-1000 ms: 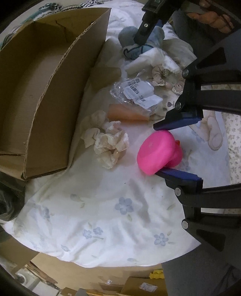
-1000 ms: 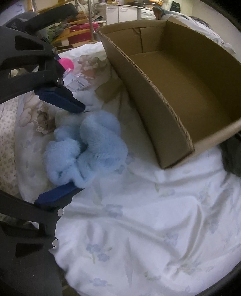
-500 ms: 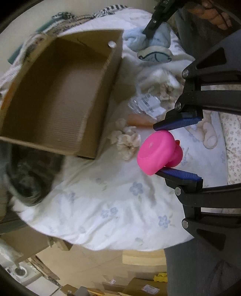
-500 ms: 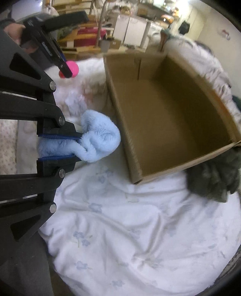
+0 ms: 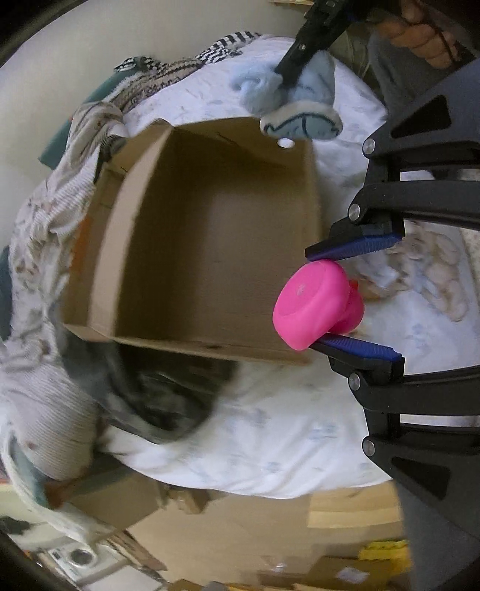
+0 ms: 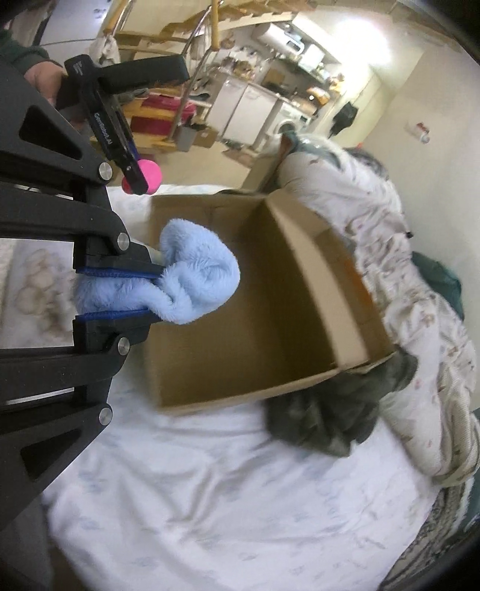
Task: Organize soft objects
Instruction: 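Carry the pink toy and blue socks with both tools over the box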
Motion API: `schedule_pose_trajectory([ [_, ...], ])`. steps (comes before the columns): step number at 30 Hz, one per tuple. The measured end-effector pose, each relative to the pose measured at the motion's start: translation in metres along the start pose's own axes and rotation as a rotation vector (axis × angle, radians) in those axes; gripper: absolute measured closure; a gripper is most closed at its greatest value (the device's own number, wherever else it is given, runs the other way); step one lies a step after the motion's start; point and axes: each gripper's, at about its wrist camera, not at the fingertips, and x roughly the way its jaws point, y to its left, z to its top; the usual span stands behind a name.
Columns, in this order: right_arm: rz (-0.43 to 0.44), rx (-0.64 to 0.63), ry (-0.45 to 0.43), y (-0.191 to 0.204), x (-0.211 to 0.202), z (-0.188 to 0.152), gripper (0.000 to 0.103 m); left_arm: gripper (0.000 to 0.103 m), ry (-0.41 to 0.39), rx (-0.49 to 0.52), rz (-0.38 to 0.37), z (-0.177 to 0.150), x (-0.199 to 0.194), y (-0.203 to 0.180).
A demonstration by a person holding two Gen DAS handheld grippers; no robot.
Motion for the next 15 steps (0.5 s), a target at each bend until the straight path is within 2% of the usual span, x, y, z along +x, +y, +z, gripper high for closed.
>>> schedule_pose_trajectory([
  [6, -0.024, -0.028, -0.009, -0.003, 0.033, 0.021, 0.087, 0.067, -0.069, 0.117, 0.036, 0.033, 0.012, -0.021],
  [9, -0.043, -0.043, 0.006, -0.007, 0.052, 0.021, 0.087, 0.067, -0.072, 0.113, 0.025, 0.042, 0.029, -0.019],
  [15, -0.109, -0.097, 0.060, -0.008, 0.084, 0.015, 0.087, 0.067, -0.046, 0.118, 0.033, 0.040, 0.064, -0.025],
])
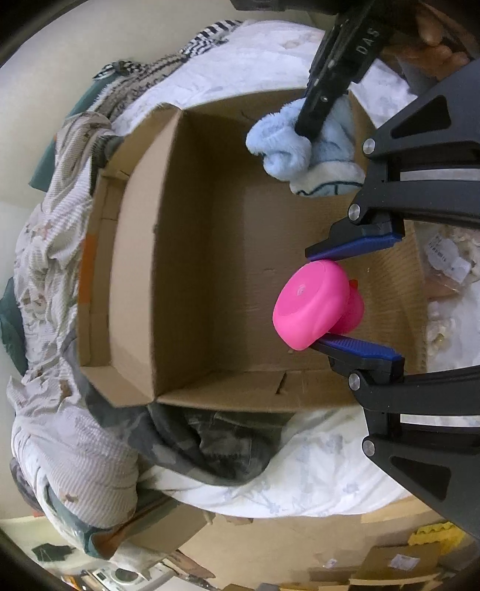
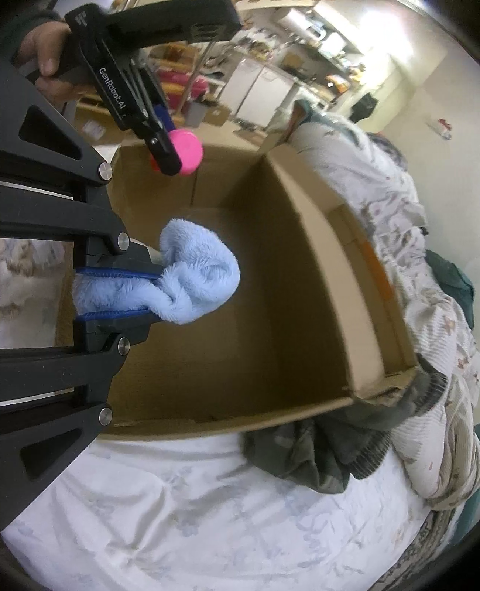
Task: Organize soft objects
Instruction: 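Carry the pink toy and blue socks with both tools over the box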
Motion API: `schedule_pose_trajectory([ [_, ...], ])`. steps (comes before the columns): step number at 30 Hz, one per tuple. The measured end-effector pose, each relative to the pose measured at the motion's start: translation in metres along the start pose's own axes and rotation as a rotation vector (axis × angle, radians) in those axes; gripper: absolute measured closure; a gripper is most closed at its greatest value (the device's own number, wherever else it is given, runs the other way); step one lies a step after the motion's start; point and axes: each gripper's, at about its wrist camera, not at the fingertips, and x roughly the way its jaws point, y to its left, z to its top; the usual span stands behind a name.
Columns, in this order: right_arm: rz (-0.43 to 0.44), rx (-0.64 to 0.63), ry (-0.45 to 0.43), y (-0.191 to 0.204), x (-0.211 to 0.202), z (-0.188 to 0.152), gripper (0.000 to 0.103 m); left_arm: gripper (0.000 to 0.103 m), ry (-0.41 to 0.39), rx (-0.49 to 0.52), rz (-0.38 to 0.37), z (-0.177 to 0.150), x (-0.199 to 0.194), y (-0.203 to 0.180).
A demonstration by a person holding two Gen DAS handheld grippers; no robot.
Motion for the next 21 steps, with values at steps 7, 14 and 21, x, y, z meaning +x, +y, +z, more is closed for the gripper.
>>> schedule_pose_trajectory([
  [7, -0.048, -0.037, 0.061, 0.004, 0.022, -0.003, 0.087, 0.067, -0.005, -0.004, 0.010, -0.004, 0.015, -0.001],
  [14, -0.077, -0.067, 0.085, 0.010, 0.031, -0.004, 0.087, 0.067, 0.016, 0.004, -0.004, -0.008, 0.020, -0.004],
  [21, -0.094, -0.066, 0.108, 0.010, 0.036, -0.001, 0.087, 0.066, 0.027, 0.005, -0.005, -0.008, 0.023, -0.005],
])
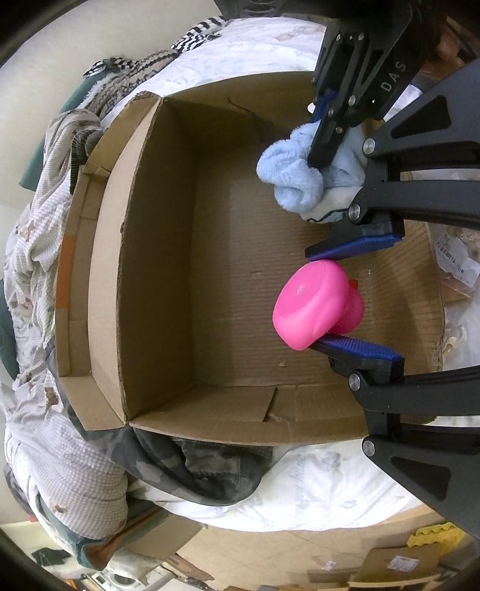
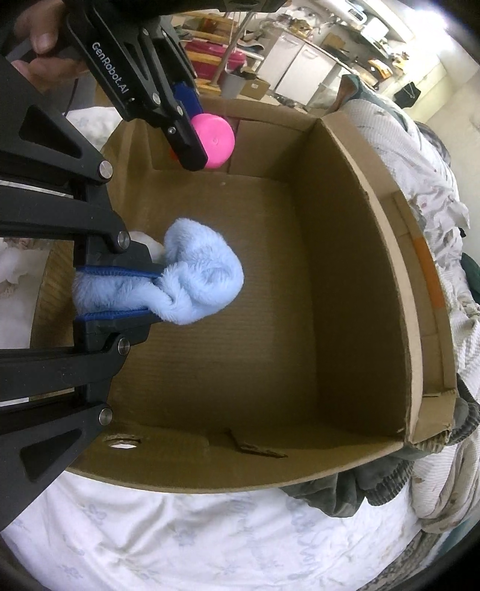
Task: Organize soft objects
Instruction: 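Carry the pink toy and blue socks with both tools over the box, then open both tools to drop the pink toy and blue socks into the box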
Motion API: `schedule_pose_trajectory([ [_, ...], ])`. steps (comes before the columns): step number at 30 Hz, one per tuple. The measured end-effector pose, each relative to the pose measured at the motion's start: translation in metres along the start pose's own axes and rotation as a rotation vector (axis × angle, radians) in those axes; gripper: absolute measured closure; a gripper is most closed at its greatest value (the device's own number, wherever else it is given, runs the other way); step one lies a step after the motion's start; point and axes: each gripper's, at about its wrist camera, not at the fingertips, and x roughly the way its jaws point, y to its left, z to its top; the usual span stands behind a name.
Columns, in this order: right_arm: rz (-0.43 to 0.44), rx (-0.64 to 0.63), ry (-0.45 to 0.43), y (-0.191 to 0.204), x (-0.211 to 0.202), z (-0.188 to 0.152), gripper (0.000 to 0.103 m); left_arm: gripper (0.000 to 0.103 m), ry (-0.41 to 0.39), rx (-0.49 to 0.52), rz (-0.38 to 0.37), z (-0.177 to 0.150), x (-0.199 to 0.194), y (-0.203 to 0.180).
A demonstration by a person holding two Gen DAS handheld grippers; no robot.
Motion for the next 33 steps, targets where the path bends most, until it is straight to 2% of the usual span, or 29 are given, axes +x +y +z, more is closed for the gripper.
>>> schedule_pose_trajectory([
  [15, -0.011, 0.003, 0.001, 0.001, 0.000, 0.001, 0.087, 0.066, 0.012, -0.001, 0.009, -0.003, 0.003, -0.001],
  [24, -0.013, 0.009, -0.015, 0.001, -0.001, 0.003, 0.080, 0.066, 0.013, -0.008, 0.010, -0.003, 0.004, 0.000],
  [27, -0.018, 0.010, -0.030, 0.001, -0.004, 0.003, 0.075, 0.066, 0.015, -0.004, 0.010, -0.003, 0.004, -0.001],
  [30, -0.018, 0.015, -0.046, -0.001, -0.009, 0.005, 0.061, 0.065, 0.021, -0.001, 0.011, -0.003, 0.004, -0.001],
  [31, -0.019, 0.018, -0.052, -0.001, -0.010, 0.005, 0.046, 0.060, 0.021, -0.001, 0.011, -0.003, 0.004, -0.002],
  [32, -0.013, 0.020, -0.062, -0.001, -0.012, 0.005, 0.044, 0.051, 0.019, -0.001, 0.012, -0.003, 0.003, -0.002],
  [33, -0.013, 0.020, -0.064, -0.001, -0.013, 0.006, 0.044, 0.047, 0.013, -0.001, 0.014, -0.003, 0.002, -0.003],
])
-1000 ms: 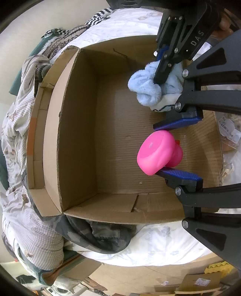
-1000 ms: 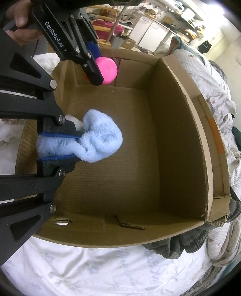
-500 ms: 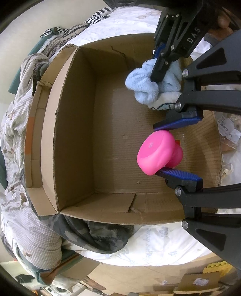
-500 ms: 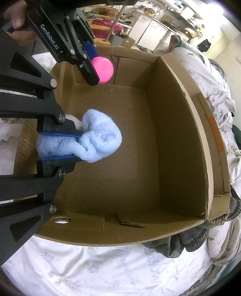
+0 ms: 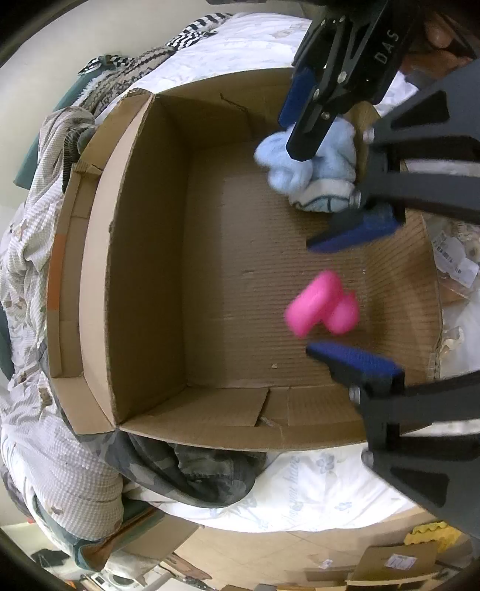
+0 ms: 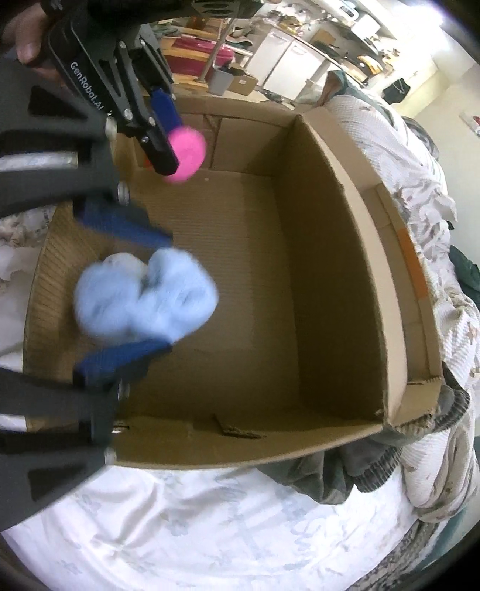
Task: Organize soft objects
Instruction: 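Open both tools to drop the pink toy and blue socks into the box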
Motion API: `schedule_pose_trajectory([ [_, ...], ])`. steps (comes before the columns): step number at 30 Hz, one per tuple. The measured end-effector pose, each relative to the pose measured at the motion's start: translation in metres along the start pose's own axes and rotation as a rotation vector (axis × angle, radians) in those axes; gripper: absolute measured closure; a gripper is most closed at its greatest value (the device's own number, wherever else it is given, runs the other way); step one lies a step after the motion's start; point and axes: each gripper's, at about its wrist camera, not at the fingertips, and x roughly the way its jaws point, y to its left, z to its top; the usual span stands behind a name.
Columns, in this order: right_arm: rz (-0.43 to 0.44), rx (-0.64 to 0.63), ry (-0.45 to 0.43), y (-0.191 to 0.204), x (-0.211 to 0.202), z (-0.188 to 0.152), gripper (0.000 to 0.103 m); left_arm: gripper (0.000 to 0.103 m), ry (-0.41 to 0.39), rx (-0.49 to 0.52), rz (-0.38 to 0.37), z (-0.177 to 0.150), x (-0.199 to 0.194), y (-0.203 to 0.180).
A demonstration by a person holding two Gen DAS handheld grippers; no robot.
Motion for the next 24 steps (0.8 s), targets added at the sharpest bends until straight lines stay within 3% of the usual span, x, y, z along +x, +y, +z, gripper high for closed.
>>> schedule_pose_trajectory([
  [3, -0.004, -0.004, -0.006, 0.001, -0.001, 0.001, 0.041, 0.038, -0.018, 0.010, 0.006, 0.001, -0.004, -0.003],
  [5, 0.005, 0.001, -0.019, 0.001, -0.004, 0.002, 0.033, 0.038, -0.024, 0.021, 0.008, 0.000, -0.006, -0.004],
  [10, 0.033, 0.010, -0.070, 0.002, -0.015, 0.004, 0.024, 0.038, -0.047, 0.018, 0.014, -0.001, -0.012, -0.005],
  [13, 0.042, 0.015, -0.098, 0.003, -0.022, 0.005, 0.006, 0.038, -0.059, 0.011, 0.008, 0.001, -0.016, -0.004],
  [24, 0.080, 0.076, -0.129, -0.004, -0.033, -0.001, 0.000, 0.038, -0.110, 0.017, 0.017, -0.001, -0.035, -0.002],
])
